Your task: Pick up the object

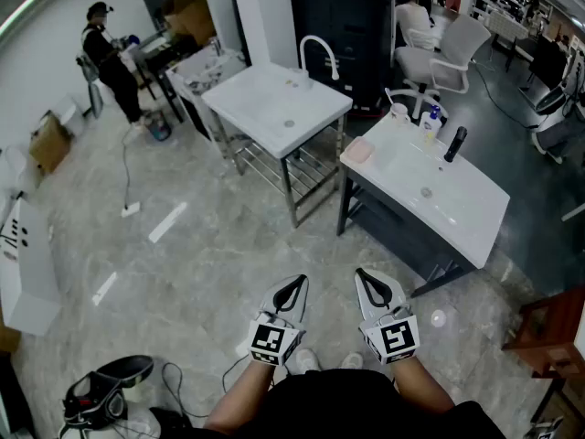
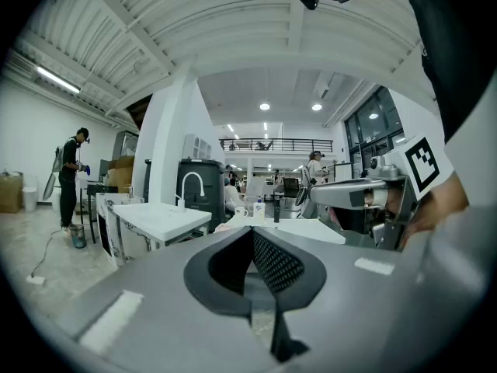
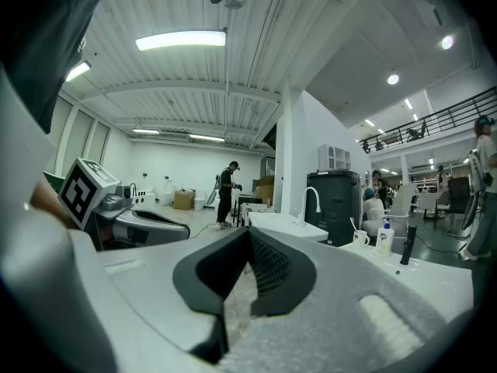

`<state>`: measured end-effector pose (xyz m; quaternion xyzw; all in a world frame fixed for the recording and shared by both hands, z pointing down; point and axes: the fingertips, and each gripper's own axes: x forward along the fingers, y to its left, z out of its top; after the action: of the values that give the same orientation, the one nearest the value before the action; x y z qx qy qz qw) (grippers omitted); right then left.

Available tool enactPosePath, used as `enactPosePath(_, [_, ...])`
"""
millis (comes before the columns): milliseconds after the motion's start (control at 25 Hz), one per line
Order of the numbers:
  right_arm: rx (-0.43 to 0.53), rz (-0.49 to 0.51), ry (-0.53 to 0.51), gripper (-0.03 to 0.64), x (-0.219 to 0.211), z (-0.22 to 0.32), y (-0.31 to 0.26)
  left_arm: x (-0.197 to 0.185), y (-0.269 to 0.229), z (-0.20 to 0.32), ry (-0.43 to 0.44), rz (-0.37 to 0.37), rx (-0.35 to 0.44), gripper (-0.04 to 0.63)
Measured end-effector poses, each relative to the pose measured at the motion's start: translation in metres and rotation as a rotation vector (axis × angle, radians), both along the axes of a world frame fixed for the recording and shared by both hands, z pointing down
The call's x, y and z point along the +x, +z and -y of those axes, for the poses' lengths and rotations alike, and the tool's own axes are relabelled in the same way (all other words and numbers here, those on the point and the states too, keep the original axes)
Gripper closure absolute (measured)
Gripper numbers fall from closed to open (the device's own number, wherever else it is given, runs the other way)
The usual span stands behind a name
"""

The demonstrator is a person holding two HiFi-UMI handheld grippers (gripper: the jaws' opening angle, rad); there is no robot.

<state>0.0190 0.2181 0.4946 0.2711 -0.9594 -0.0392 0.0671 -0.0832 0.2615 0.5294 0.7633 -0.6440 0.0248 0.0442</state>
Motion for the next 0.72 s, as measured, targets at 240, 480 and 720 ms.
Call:
enactPosePath(240, [-0.010,0.006,0.001,0.615,-0.003,-0.001,0.000,-0.003,0.001,-0.001,0.011,0.008,-0.010,0.577])
enactPosePath(480, [-0.027,0.013,0.013,0.615,-0.014,0.002,-0.001,-0.011,0.001,-0.002,0.036,0.000,-0.010,0.577])
enactPosePath(720, [-0.038,0.059,0.059,0.614,-0.020,0.004,-0.002,-0.022,0.002,-0.003,0.069,0.000,-0.004,0.577])
